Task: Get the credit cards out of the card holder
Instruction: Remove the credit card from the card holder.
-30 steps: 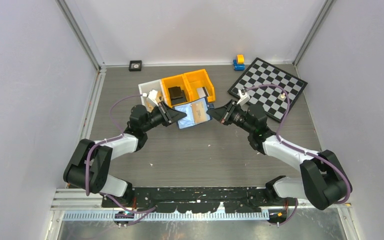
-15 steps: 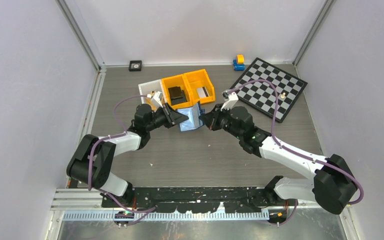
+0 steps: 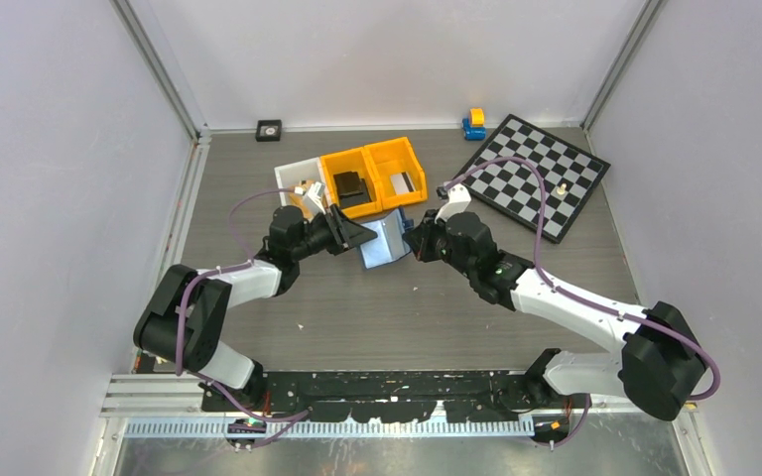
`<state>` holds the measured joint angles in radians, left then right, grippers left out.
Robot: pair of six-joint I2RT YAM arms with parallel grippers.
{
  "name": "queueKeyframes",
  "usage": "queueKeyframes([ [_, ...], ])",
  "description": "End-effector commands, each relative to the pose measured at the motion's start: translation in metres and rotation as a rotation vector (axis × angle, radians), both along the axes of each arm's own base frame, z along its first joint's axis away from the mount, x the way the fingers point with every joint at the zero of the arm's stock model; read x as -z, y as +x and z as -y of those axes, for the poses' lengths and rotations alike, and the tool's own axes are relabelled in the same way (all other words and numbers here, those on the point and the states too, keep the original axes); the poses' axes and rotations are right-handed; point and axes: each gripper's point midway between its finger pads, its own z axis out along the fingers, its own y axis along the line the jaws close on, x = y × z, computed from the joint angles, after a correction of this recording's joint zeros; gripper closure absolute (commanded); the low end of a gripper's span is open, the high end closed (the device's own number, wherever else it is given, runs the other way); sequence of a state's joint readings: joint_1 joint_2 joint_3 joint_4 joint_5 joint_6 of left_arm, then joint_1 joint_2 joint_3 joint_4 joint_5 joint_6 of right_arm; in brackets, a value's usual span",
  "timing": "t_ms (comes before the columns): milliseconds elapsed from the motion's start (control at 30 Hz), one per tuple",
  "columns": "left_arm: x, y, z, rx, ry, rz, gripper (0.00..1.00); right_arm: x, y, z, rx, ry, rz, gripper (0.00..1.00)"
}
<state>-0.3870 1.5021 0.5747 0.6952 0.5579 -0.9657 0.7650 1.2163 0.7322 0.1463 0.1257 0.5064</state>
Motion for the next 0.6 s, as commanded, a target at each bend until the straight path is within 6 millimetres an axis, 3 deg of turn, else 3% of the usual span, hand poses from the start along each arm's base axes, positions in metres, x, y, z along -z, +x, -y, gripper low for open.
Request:
queueKeyframes([
  [0,-0.028,0.006,0.004,0.012,-0.015,0.089,0.67,-0.026,0.014,0.001,0.06,0.026,0.059,1.0],
  [67,-0.027,0.006,0.004,0.012,-0.008,0.085,0.7,-0.026,0.015,0.002,0.07,0.03,0.056,1.0],
  [333,-0.015,0.009,0.006,0.019,0.011,0.045,0.98,-0.027,0.011,-0.005,0.027,0.033,0.057,1.0],
  [567,-0.008,0.008,0.014,0.044,0.012,0.024,1.0,-0.014,0.003,-0.034,-0.03,-0.071,0.051,1.0],
])
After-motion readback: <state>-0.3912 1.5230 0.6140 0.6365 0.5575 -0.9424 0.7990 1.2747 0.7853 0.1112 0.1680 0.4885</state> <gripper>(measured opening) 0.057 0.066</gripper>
